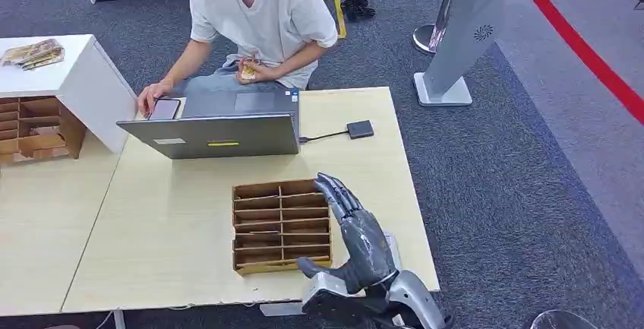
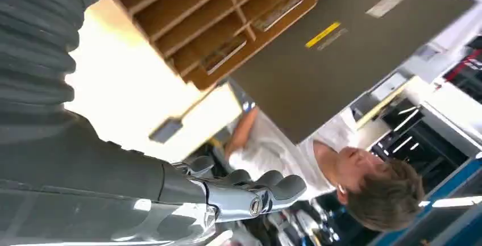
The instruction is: Pass the card to the sensor for recognition and then transmit it.
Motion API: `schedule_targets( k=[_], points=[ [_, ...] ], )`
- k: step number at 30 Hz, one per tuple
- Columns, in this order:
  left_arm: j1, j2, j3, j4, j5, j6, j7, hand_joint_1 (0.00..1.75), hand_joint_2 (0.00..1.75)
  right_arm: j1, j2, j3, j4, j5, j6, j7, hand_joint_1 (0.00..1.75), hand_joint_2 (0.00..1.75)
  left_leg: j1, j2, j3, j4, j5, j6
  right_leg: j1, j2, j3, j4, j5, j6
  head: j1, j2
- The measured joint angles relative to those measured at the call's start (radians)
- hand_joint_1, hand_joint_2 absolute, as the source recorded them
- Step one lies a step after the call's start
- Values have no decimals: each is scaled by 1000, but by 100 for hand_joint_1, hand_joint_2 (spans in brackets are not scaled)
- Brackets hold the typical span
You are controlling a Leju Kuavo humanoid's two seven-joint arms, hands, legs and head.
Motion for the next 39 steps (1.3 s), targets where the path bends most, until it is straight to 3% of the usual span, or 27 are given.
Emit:
schedule_targets(
  k=[6, 17, 34, 36, 39],
  points=[
    [-2, -1, -3, 0, -39, -29, 26, 0, 0, -72, 0, 42, 11, 235, 3, 116, 0, 175, 0, 0, 0, 0, 0, 0, 0, 0, 0, 0, 0, 0, 0, 0],
    [-7, -1, -21, 0, -92, -67, 54, 0, 0, -217, -16, 83, 51, 470, 42, 209, 0, 175, 0, 0, 0, 0, 0, 0, 0, 0, 0, 0, 0, 0, 0, 0],
    [-13, -1, -22, 0, -134, -87, 64, 0, 0, -302, -37, 119, 124, 469, 136, 232, 5, 175, 0, 0, 0, 0, 0, 0, 0, 0, 0, 0, 0, 0, 0, 0],
    [-14, -1, -22, 0, -137, -88, 64, 0, 0, -305, -37, 122, 133, 459, 138, 232, 45, 175, 0, 0, 0, 0, 0, 0, 0, 0, 0, 0, 0, 0, 0, 0],
    [-14, -1, -22, 0, -141, -90, 65, 0, 0, -309, -37, 125, 145, 447, 142, 232, 40, 175, 0, 0, 0, 0, 0, 0, 0, 0, 0, 0, 0, 0, 0, 0]
  ],
)
